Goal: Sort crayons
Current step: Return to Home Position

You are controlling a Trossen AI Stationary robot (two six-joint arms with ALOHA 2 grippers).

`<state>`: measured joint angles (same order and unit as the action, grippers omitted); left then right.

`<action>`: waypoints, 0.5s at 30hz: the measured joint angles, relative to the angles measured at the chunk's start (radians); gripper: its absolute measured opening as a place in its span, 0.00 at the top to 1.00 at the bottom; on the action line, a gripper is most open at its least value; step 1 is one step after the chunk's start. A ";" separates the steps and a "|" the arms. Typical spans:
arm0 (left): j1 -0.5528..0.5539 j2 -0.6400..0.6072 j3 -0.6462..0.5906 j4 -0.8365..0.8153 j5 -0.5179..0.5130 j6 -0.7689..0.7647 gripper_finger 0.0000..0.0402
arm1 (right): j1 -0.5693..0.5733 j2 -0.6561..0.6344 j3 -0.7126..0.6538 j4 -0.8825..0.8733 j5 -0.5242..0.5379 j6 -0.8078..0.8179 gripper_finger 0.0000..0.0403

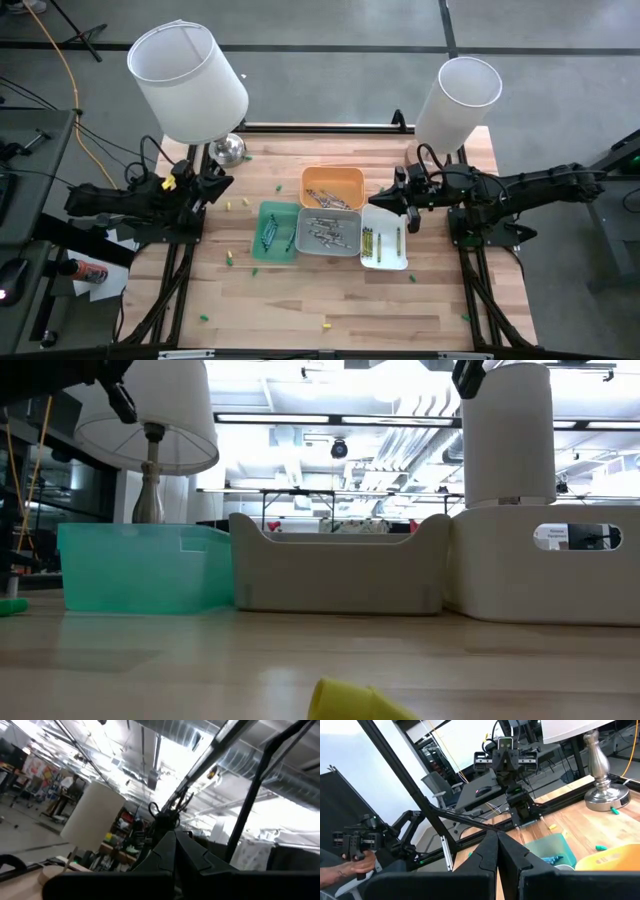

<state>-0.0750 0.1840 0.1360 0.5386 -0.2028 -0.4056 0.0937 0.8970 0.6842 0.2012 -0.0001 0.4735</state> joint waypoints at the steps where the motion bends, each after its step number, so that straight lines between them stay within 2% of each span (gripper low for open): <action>1: 0.000 -0.001 -0.009 0.016 -0.008 0.000 1.00 | 0.000 0.000 0.000 0.000 0.000 0.000 1.00; 10: 0.000 -0.002 -0.123 0.237 -0.022 0.016 1.00 | 0.000 0.000 0.000 -0.012 0.000 -0.002 1.00; 15: 0.000 -0.003 -0.125 0.239 -0.022 0.029 1.00 | 0.000 0.000 0.000 -0.042 0.000 -0.003 1.00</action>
<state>-0.0750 0.1810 0.0113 0.7775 -0.2248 -0.3769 0.0937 0.8970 0.6842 0.1596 -0.0002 0.4709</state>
